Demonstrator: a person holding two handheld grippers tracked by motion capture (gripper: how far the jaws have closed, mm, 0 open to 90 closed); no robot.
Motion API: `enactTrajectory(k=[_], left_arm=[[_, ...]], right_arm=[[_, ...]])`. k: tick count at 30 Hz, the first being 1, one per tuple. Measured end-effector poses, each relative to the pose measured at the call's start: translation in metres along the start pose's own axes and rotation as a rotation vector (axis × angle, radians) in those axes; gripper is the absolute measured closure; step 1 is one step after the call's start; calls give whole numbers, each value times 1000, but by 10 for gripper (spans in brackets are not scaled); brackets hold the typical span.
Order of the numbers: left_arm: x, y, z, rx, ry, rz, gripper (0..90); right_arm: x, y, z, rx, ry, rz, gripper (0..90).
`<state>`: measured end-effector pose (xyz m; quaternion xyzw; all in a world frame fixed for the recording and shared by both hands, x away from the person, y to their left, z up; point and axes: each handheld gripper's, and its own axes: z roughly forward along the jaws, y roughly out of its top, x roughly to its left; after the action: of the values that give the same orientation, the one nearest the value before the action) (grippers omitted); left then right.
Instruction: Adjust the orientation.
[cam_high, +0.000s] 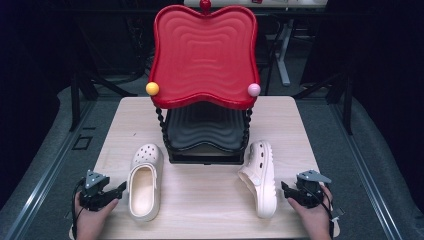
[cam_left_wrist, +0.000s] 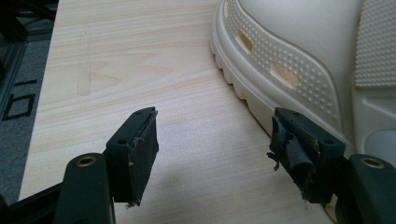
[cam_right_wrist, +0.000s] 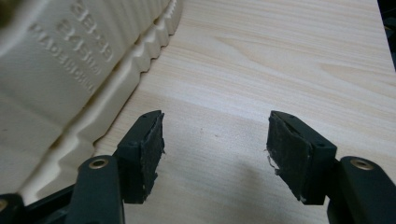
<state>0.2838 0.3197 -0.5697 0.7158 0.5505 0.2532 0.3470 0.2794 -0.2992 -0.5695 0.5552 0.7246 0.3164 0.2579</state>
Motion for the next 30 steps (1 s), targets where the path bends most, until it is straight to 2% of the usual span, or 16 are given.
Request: enactTrajectory(k=[10, 11, 13, 15, 17, 18, 20, 24, 30], left_arm=[[1, 3, -17, -26, -6, -38, 323], [1, 3, -17, -26, -6, -38, 329], [-1, 5, -23, -54, -11, -44, 332], [-1, 6, -24, -60, -10, -42, 332], [-2, 7, -27, -70, -23, -41, 337], [-4, 9, -29, -74, -43, -43, 346], [-5, 11, -32, -79, -54, -45, 346], [-11, 17, -41, -122, -85, -48, 346], [-27, 23, -46, -133, -94, 34, 380]], right_arm=[[6, 4, -9, -22, -57, -47, 349], [5, 5, -11, 2, -64, -66, 349], [6, 4, -10, -28, -43, -30, 349], [4, 4, -12, -25, -31, -17, 350], [4, 4, -12, -39, -20, 5, 351], [3, 3, -13, -45, -15, 18, 352], [2, 3, -14, -47, -17, 26, 353], [2, 2, -13, -45, -21, 35, 358], [2, 3, -13, -52, -19, 36, 363]])
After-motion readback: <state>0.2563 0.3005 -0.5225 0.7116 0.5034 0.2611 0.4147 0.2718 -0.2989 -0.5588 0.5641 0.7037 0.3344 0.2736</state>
